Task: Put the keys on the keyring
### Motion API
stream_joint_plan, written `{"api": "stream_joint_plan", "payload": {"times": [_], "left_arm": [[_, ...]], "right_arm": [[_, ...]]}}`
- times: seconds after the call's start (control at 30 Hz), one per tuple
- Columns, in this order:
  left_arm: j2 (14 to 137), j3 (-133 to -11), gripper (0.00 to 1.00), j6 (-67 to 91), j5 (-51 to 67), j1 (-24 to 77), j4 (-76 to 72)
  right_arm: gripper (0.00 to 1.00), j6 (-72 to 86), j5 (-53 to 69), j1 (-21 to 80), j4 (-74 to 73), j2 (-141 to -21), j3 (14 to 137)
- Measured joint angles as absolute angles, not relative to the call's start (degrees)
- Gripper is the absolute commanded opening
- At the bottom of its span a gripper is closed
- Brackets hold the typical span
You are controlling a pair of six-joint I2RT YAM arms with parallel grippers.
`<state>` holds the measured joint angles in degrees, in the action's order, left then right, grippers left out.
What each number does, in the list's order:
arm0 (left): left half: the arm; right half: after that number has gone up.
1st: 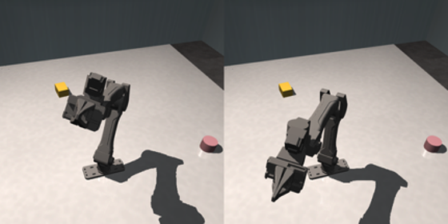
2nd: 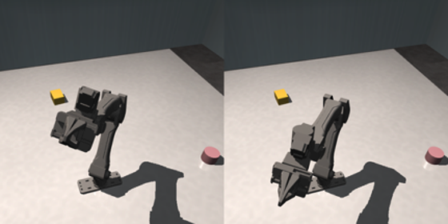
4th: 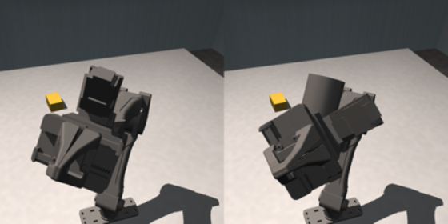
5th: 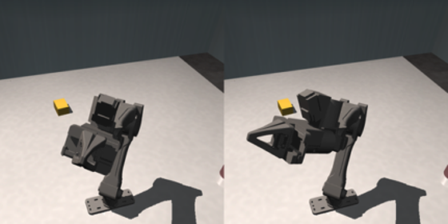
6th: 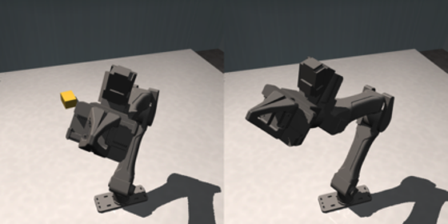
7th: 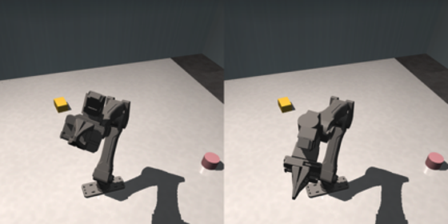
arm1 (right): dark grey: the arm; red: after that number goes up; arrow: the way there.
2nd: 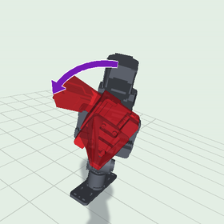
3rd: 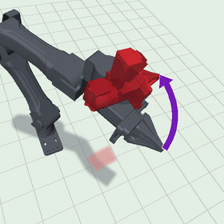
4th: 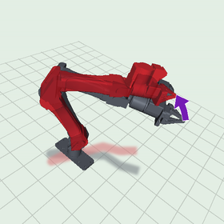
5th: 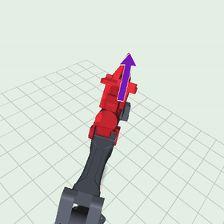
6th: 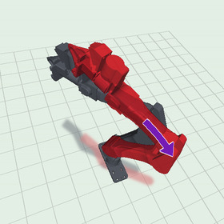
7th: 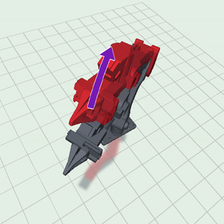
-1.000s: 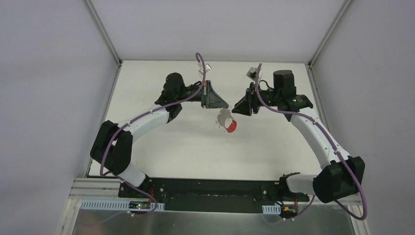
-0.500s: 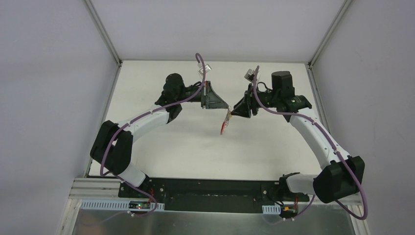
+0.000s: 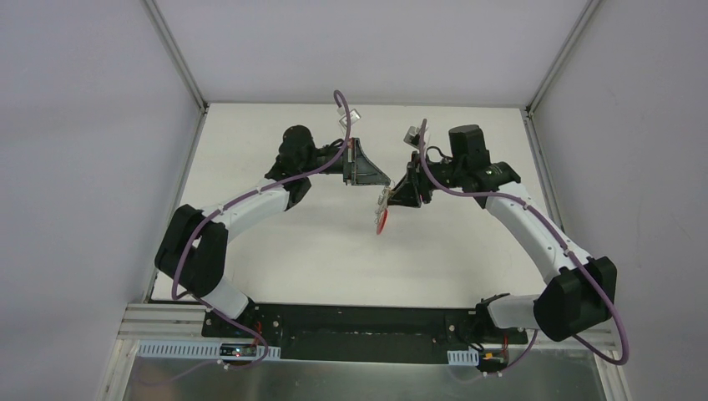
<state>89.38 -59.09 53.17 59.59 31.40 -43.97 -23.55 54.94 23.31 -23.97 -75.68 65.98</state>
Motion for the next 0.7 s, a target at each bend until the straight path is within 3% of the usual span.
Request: {"api": "stream_joint_plan", "payload": {"times": [0.3, 0.7], "left_arm": [[90.02, -59.09, 0.0, 53.19, 59.61, 31.4, -44.36], [90.04, -59.09, 0.0, 52.38, 59.61, 30.63, -44.27]], "right_arm": [[0.1, -23.14, 54.96, 23.31, -24.05, -76.05, 65.98], [0.04, -22.94, 54.85, 21.52, -24.01, -75.33, 65.95]]}}
